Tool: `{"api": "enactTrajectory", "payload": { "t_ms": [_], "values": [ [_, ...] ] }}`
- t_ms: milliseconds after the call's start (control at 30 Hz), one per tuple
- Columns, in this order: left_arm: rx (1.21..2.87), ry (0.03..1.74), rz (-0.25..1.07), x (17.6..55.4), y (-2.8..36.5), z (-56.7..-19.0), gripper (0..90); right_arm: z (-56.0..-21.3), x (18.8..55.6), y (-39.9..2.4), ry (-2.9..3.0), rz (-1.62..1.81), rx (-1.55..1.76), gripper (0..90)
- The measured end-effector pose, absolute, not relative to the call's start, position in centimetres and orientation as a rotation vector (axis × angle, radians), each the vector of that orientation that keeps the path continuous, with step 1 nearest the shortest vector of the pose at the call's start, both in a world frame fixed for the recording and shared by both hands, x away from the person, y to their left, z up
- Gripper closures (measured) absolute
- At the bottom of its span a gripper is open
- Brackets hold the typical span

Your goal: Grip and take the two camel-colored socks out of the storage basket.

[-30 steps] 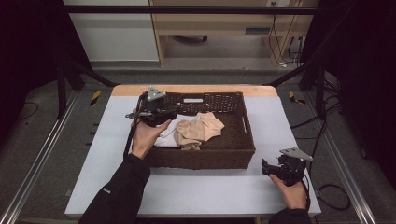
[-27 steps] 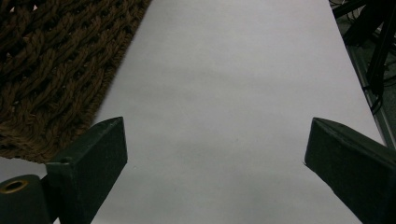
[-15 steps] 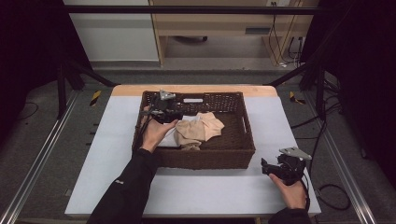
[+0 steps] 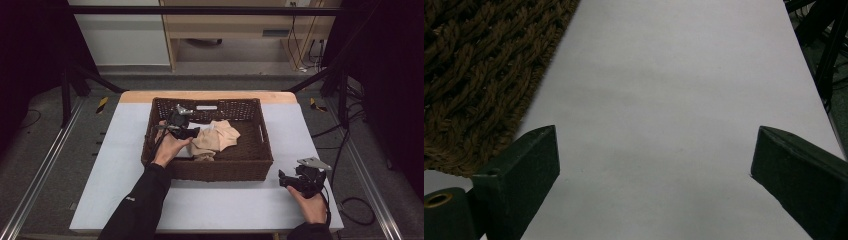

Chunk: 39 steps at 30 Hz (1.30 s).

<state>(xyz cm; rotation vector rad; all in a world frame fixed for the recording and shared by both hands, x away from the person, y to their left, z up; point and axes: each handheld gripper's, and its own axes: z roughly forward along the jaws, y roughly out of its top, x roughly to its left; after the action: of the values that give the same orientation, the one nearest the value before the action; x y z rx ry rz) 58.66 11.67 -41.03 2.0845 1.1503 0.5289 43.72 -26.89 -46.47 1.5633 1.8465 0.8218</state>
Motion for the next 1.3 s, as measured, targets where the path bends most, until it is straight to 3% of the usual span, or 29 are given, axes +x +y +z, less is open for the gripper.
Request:
{"api": "enactTrajectory", "payload": {
  "t_ms": [467,633,700,767,1300],
  "values": [
    [2.204,1.206,0.455,58.9,11.2,-42.2,59.0,-46.6,43.7,-26.8,1.853,0.824,1.572,5.7],
    [2.218,1.251,0.419,58.9,11.3,-42.2,70.0,-46.6,43.7,-26.8,1.856,0.820,1.569,5.7],
    [2.208,1.251,0.401,58.8,11.3,-42.1,80.0,-46.6,43.7,-26.7,1.855,0.822,1.573,5.7],
    [2.206,1.244,0.388,58.7,11.4,-41.9,82.1,-46.6,43.7,-26.7,1.856,0.821,1.574,5.6],
    [1.889,1.063,0.430,57.3,12.9,-39.0,84.2,-46.4,43.6,-26.9,1.848,0.828,1.558,5.7]
  ]
}}
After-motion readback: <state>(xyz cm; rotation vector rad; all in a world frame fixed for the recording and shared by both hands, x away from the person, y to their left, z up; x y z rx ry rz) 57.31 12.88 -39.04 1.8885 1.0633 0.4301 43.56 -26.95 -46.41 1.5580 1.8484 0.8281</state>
